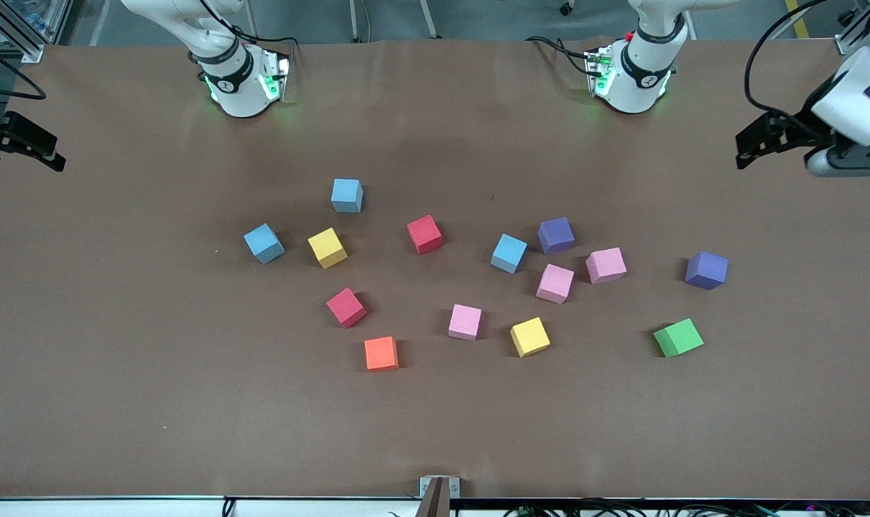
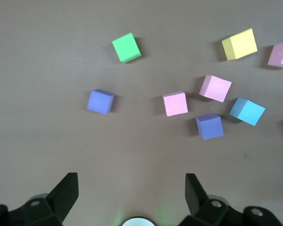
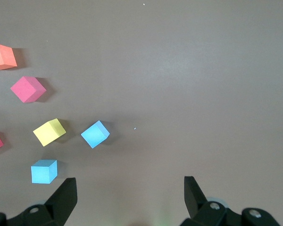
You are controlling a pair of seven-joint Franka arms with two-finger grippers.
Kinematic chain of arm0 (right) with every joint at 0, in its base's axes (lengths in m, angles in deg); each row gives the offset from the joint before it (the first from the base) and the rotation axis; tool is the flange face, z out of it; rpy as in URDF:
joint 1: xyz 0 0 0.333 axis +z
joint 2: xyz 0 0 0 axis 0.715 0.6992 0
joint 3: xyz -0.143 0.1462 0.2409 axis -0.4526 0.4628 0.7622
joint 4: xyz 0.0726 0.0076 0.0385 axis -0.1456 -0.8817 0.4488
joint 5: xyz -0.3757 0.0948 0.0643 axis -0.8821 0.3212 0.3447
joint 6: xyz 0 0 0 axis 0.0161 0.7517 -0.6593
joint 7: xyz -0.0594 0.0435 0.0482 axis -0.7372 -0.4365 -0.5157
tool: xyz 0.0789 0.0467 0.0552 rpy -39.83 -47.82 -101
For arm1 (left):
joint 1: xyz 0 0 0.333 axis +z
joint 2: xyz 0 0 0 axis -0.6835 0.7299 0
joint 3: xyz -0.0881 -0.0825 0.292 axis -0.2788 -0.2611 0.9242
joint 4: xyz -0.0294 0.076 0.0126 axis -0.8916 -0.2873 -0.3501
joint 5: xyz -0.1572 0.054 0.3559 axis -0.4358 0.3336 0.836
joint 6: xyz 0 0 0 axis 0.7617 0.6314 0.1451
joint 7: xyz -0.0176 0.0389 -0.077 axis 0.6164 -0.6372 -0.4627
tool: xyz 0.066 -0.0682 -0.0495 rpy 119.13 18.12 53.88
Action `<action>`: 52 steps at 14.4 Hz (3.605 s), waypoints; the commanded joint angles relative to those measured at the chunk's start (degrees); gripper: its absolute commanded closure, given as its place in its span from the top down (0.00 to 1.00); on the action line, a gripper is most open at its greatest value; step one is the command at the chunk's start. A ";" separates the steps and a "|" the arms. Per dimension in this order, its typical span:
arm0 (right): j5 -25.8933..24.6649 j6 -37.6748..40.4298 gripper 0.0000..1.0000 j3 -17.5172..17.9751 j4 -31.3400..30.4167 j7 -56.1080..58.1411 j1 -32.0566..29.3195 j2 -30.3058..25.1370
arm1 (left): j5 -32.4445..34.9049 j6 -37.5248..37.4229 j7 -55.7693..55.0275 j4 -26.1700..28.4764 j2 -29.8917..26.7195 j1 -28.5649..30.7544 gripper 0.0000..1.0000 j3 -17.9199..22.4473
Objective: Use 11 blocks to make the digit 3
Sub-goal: 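Reach the left gripper toward the red cube, then lower the left gripper and grasp the red cube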
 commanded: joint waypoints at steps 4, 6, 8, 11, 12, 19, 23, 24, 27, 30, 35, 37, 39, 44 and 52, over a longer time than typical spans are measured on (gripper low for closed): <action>-0.58 -0.93 1.00 -0.01 -1.64 0.48 0.33 -1.49 | -3.02 4.65 -14.01 3.83 2.59 -1.04 1.00 -5.98; -0.41 0.29 1.00 -0.01 -1.73 0.22 0.24 -1.49 | -3.55 7.89 -23.15 7.17 3.03 -1.04 1.00 -9.84; 0.29 0.91 1.00 -0.01 -1.82 0.04 0.16 -1.49 | -3.91 12.54 -29.66 10.86 3.38 -1.04 1.00 -13.53; 0.38 1.53 1.00 -0.01 -1.82 0.04 0.24 -1.58 | -3.91 17.92 -37.05 13.26 6.62 -1.13 1.00 -18.46; 0.38 1.53 1.00 -0.01 -1.90 0.04 0.24 -1.58 | -3.82 18.80 -39.25 13.17 8.20 -1.22 1.00 -19.34; 1.61 1.53 1.00 -0.01 -1.91 0.31 0.33 -1.67 | -2.94 28.28 -50.60 13.26 16.65 -6.13 1.00 -20.41; 1.61 2.50 1.00 0.08 -1.99 0.74 0.59 -1.58 | -0.93 36.90 -57.27 11.68 23.50 -13.33 1.00 -20.41; 1.53 2.50 1.00 0.08 -1.99 1.01 0.59 -1.58 | 1.95 37.70 -59.55 10.89 25.60 -15.61 1.00 -20.32; 1.00 2.14 1.00 0.08 -1.91 3.99 0.42 -1.58 | 9.16 39.46 -68.60 6.85 32.55 -21.77 1.00 -20.23; 0.91 2.06 1.00 0.17 -1.91 4.18 0.51 -1.58 | 17.17 42.88 -73.89 5.61 38.17 -25.38 1.00 -20.23; 1.17 1.79 1.00 0.08 -1.91 3.82 0.24 -1.58 | 17.45 44.83 -78.12 1.48 43.72 -29.43 1.00 -19.97; 1.61 1.44 1.00 -0.09 -1.91 3.82 0.24 -1.58 | 17.45 44.91 -78.56 0.69 44.78 -29.43 1.00 -19.79; 1.61 0.91 1.00 -0.18 -1.91 3.74 0.24 -1.58 | 17.54 45.18 -78.56 0.60 45.74 -29.70 1.00 -19.18; 1.61 1.70 1.00 -0.18 -1.64 3.38 0.07 -1.58 | 17.28 45.27 -78.65 -2.21 48.12 -29.70 0.99 -18.74; 1.09 2.41 1.00 -0.18 0.11 4.00 0.07 -1.23 | 18.85 47.46 -77.60 -3.00 50.41 -30.49 0.76 -18.65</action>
